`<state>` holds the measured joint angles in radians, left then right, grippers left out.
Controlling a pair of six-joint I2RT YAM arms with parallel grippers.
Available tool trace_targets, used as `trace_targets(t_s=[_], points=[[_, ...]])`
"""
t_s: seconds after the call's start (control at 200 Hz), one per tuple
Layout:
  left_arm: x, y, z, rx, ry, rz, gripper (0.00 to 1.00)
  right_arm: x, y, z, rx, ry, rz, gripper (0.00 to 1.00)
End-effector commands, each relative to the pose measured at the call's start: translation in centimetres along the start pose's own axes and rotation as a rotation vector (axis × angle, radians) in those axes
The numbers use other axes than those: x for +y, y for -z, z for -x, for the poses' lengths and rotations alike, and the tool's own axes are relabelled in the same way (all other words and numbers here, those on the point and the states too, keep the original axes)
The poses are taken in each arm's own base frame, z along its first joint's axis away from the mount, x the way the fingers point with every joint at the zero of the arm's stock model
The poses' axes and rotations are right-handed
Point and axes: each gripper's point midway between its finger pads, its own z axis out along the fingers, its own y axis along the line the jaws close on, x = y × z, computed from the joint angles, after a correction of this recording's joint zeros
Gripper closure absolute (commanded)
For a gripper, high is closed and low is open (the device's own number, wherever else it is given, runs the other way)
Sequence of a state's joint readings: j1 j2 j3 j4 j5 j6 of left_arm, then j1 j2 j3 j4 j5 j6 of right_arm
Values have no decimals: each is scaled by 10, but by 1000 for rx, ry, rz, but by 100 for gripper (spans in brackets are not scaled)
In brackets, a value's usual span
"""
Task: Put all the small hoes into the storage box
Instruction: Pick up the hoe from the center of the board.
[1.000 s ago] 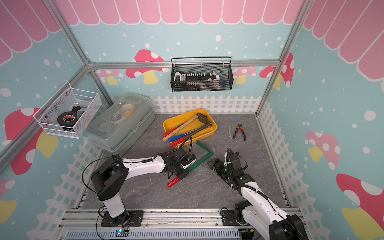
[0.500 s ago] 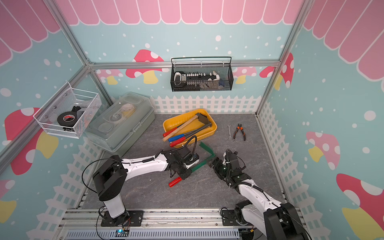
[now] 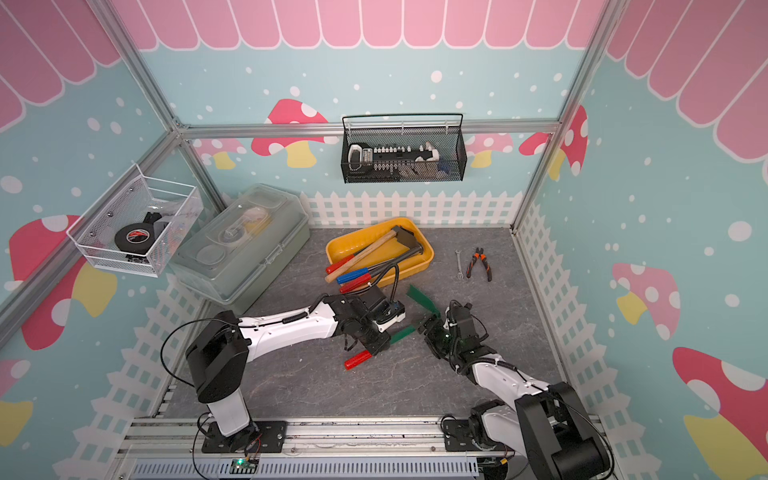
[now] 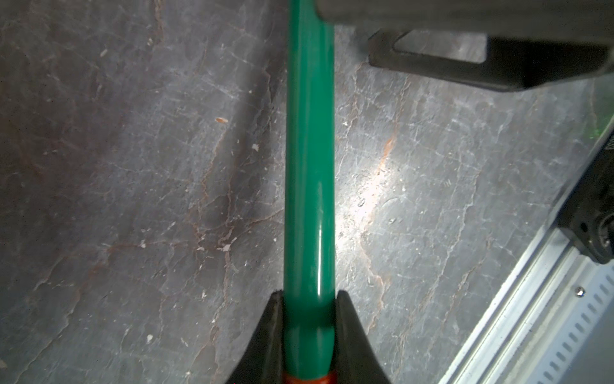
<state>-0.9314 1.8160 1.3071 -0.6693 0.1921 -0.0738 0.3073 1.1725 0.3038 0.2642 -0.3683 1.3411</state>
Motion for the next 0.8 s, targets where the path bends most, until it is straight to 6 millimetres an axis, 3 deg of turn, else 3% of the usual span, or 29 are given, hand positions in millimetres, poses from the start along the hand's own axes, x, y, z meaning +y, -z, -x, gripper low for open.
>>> trace_targets(t_s=[0.0,0.49,0.796], points=[[-15,8,16,-43,-15,-43,100,7,-4,5,-13,-25,34,20],[-33,1,19,-31,-33,-67,100,6,-24,9,-3,-77,53,34],[-41,-6,18,-18,-45,-80,100,5,-27,10,-7,-91,56,54]])
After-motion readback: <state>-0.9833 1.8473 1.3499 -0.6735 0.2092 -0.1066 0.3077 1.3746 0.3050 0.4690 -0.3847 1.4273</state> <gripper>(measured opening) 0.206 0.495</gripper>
